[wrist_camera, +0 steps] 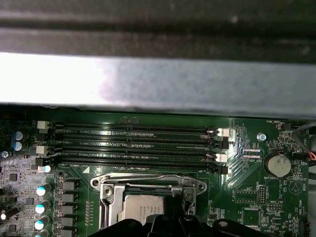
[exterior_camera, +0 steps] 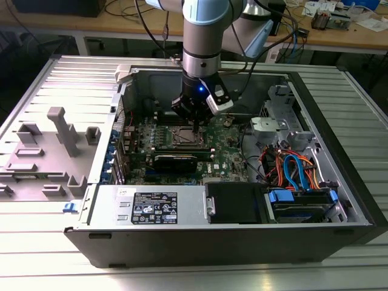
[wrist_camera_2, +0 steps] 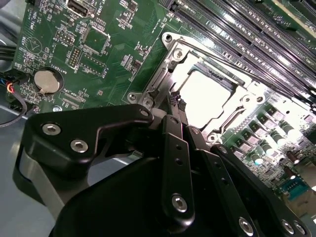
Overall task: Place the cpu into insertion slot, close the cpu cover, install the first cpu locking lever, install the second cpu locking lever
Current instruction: 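Install the second cpu locking lever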
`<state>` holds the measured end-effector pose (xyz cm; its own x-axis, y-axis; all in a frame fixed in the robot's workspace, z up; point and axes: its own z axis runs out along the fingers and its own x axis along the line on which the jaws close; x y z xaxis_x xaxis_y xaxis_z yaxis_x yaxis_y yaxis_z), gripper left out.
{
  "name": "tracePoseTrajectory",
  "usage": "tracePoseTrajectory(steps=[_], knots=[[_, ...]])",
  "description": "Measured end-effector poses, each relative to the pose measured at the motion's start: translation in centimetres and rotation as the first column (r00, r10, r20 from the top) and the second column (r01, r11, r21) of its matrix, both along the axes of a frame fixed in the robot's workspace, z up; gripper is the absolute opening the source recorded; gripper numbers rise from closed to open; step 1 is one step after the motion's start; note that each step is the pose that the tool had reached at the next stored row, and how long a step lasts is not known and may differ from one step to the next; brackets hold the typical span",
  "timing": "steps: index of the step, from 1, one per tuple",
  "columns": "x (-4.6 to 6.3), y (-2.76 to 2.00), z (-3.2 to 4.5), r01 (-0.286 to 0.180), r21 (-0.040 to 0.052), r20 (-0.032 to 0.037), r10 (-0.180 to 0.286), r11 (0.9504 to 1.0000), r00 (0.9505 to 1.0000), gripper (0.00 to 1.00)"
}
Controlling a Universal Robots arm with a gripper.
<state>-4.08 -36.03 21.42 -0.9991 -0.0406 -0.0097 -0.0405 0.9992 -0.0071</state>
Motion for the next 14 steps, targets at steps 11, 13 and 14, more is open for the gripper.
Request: tracePoseTrajectory(steps=[11, 13, 14], knots=[[-0.01, -1.01, 0.0, 0.0, 0.0001, 0.0, 0.0, 1.0, 1.0, 0.11], [0.0, -1.01, 0.0, 0.0, 0.0, 0.0001, 0.0, 1.0, 1.0, 0.11], [0.0, -1.02, 0.0, 0.0, 0.0, 0.0, 0.0, 1.0, 1.0, 0.11]])
